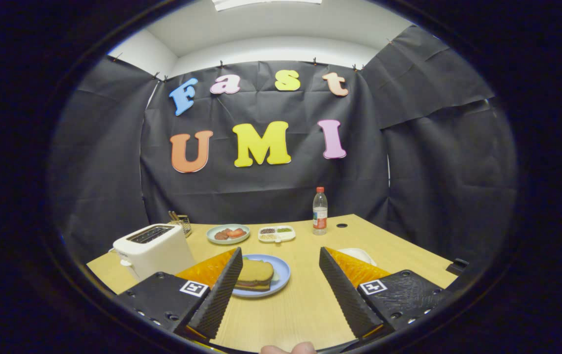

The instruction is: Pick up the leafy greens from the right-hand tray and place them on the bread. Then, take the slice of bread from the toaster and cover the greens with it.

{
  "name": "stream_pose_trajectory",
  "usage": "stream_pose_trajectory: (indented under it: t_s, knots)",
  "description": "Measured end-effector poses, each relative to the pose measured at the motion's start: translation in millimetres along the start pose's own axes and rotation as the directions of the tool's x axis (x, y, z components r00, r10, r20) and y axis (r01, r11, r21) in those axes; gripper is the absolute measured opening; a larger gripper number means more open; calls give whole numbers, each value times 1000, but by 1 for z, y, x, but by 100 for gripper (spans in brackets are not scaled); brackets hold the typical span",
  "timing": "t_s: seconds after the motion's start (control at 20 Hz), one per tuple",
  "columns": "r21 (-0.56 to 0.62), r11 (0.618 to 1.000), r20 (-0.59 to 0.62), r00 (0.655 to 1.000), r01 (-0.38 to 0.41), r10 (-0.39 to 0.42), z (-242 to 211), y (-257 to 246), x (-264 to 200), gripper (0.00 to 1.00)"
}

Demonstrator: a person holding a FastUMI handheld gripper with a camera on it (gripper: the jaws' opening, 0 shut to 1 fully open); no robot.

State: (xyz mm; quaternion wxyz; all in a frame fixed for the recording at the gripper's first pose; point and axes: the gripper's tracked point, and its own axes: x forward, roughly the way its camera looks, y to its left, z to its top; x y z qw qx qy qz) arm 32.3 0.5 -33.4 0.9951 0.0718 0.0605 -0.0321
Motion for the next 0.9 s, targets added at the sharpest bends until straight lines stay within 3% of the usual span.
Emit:
stream_pose_trajectory:
  t_s: [0.3,0.9]
  knots:
    - [-22,1000,2,1000,-15,15,-17,9,-51,96]
    - [-12,1000,-1,1000,2,-2,-9,14,-48,96]
